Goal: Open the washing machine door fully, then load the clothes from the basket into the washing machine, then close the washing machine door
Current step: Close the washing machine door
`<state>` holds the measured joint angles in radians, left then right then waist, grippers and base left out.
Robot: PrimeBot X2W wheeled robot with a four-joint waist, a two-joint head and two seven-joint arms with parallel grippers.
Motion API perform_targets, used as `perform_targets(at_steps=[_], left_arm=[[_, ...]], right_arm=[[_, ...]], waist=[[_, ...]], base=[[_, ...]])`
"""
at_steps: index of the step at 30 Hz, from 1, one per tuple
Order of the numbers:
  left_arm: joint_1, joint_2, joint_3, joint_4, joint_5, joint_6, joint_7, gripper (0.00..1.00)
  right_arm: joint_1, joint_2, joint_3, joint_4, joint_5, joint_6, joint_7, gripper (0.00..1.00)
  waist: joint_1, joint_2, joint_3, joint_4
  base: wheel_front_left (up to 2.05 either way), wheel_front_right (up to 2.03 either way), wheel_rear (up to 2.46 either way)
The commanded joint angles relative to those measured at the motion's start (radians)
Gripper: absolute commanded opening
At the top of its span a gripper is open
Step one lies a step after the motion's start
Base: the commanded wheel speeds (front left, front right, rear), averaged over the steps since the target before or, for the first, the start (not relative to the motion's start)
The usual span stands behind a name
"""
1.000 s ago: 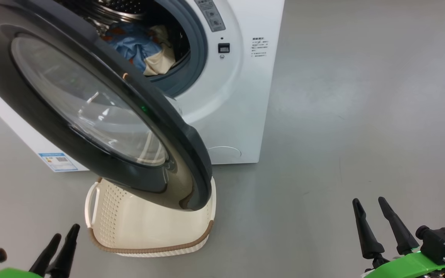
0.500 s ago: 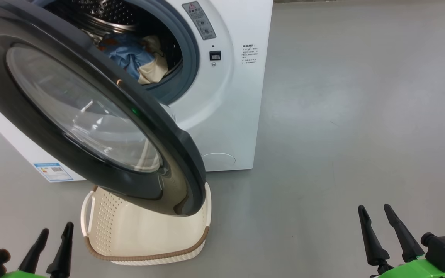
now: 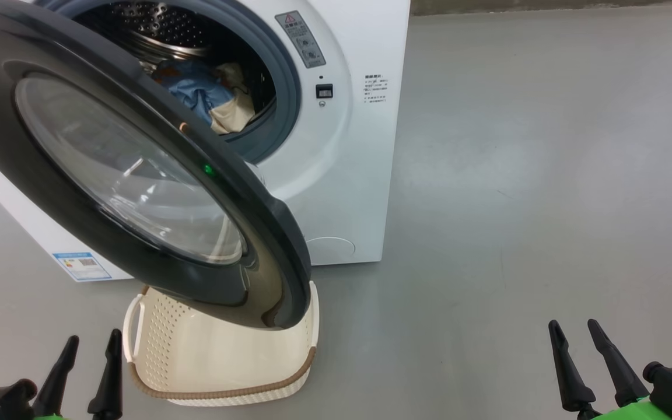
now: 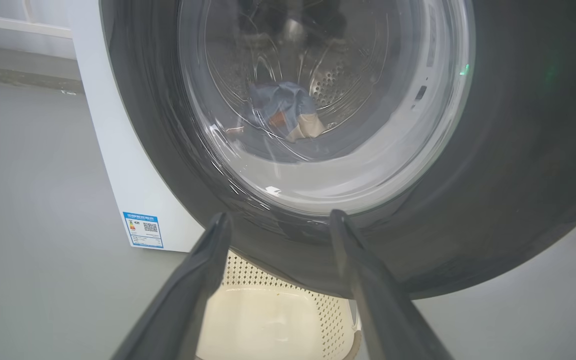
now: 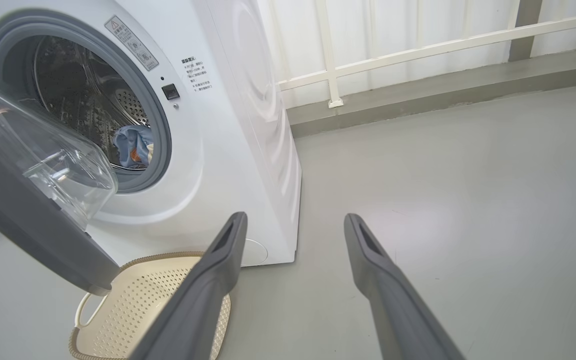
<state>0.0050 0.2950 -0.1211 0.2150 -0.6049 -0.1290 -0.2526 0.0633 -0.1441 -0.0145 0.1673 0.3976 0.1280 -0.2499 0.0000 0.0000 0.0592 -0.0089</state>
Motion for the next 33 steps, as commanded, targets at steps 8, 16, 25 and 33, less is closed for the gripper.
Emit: perform_targets(at_steps=[8,16,25,33], left_arm=[[-0.006,-0.037,0.076,-0.013,0.102,-0.002,-0.009,1.00],[-0.007,-0.051,0.086,0.005,0.113,-0.002,-0.009,1.00],[-0.015,-0.045,0.091,0.006,0.114,-0.002,-0.009,1.00],[-0.018,-0.050,0.090,-0.005,0.123,-0.002,-0.009,1.00]], right_arm=[[-0.001,-0.006,0.019,-0.024,-0.006,0.003,-0.012,1.00],[0.000,-0.004,0.018,-0.023,-0.005,0.003,-0.012,1.00],[-0.003,0.000,0.016,-0.025,-0.007,0.003,-0.012,1.00],[-0.016,0.004,0.029,-0.034,-0.007,0.003,-0.012,0.88]], waist=[[0.0000,0.0000,0.004,0.002],[0.0000,0.0000,0.008,0.000],[0.0000,0.0000,0.014,0.006],[0.0000,0.0000,0.013,0.019]], base=[[0.00,0.00,0.00],[0.00,0.00,0.00],[0.00,0.00,0.00],[0.00,0.00,0.00]])
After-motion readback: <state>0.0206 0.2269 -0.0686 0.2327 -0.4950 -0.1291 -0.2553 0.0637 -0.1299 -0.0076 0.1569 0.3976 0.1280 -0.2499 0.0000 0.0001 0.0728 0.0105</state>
